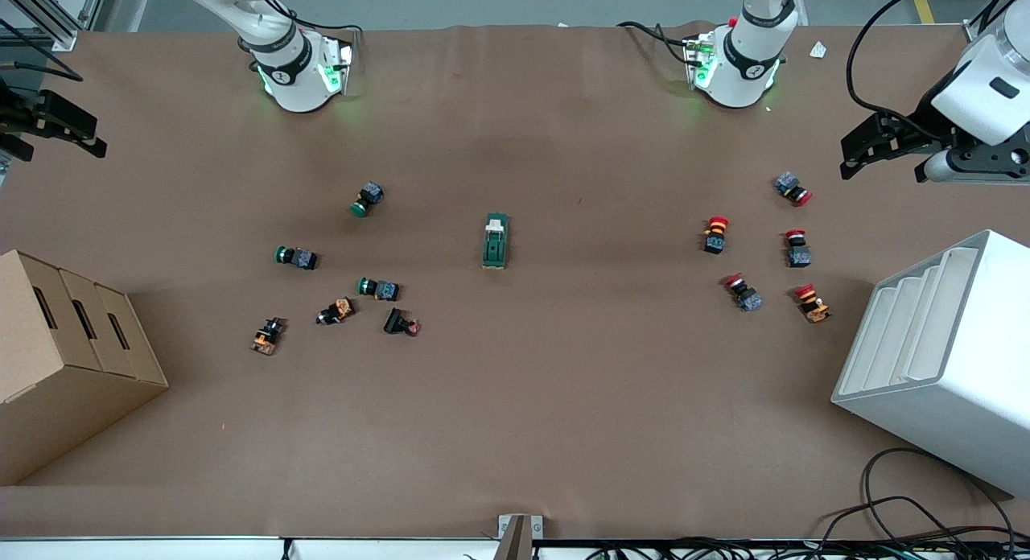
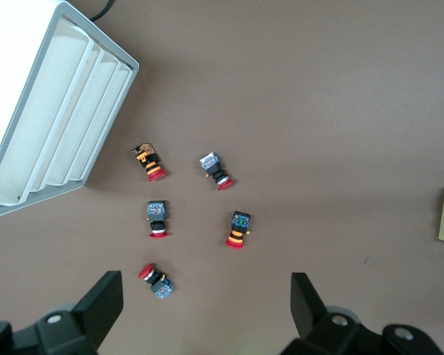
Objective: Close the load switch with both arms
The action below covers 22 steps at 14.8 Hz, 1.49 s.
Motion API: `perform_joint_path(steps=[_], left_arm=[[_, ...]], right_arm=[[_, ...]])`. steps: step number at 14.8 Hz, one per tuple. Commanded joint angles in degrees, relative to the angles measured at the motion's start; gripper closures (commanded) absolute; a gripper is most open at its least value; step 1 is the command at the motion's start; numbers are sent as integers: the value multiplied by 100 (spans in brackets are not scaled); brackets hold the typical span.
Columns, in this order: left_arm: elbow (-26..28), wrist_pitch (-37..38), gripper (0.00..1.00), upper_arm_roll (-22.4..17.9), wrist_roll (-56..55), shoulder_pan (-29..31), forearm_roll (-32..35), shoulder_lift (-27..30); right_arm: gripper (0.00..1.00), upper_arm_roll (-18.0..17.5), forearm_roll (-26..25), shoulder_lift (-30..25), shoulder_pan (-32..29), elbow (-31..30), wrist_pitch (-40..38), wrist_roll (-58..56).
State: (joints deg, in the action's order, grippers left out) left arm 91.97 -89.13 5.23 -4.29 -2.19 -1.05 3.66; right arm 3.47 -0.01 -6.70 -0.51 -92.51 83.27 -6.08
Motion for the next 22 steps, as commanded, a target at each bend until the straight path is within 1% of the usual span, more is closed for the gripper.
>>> perform_joint_path(steps=[1, 3, 4, 6, 7, 8, 10, 11, 13, 16, 17, 18, 20, 22], left_arm=[[-135, 89, 0, 13, 16, -26, 0, -50], [-144, 80, 0, 48, -1, -71, 17, -111], [-274, 62, 0, 75, 42, -97, 26, -233], [-897, 53, 0, 206, 95, -149, 17, -820], [-1039, 36, 0, 381, 104, -167, 17, -1067], [-1066, -130, 0, 583, 87, -185, 17, -1217], [-1040, -752, 0, 1013, -37, -202, 35, -1525], [-1023, -964, 0, 1163, -54, -272, 35, -1700], [-1014, -1272, 0, 1217, -246, -579, 43, -2008], [-1005, -1799, 0, 1209, -991, -1263, 105, -2430], [-1014, -1993, 0, 1209, -1090, -1457, 114, -2641], [-1023, -2229, 0, 1217, -1204, -1511, 105, -2912], [-1014, -2766, 0, 1200, -1214, -1888, 114, -3169], [-1014, -3074, 0, 1191, -1493, -2161, 175, -3458]], right_arm=[[0, -13, -25, -68, -10, -39, 31, 28], [0, -13, -25, -68, -19, -30, 31, 28], [0, -13, -25, -68, -19, -39, 31, 19], [0, -13, -25, -68, -19, -39, 31, 28], [0, -13, -25, -68, -19, -39, 40, 28], [0, -13, -16, -68, -19, -39, 40, 28], [0, -13, -16, -68, -19, -39, 40, 28], [0, -13, -16, -68, -19, -30, 31, 28], [0, -5, -16, -68, -10, -30, -21, 28], [0, 13, -7, -24, -28, 75, -30, 28], [0, 4, -16, 28, -28, 102, -30, 19], [0, 13, -16, 46, -37, 110, -39, 19], [0, 22, -25, 204, -45, 119, -39, 37], [0, 30, -25, 248, -45, 111, -21, -25]])
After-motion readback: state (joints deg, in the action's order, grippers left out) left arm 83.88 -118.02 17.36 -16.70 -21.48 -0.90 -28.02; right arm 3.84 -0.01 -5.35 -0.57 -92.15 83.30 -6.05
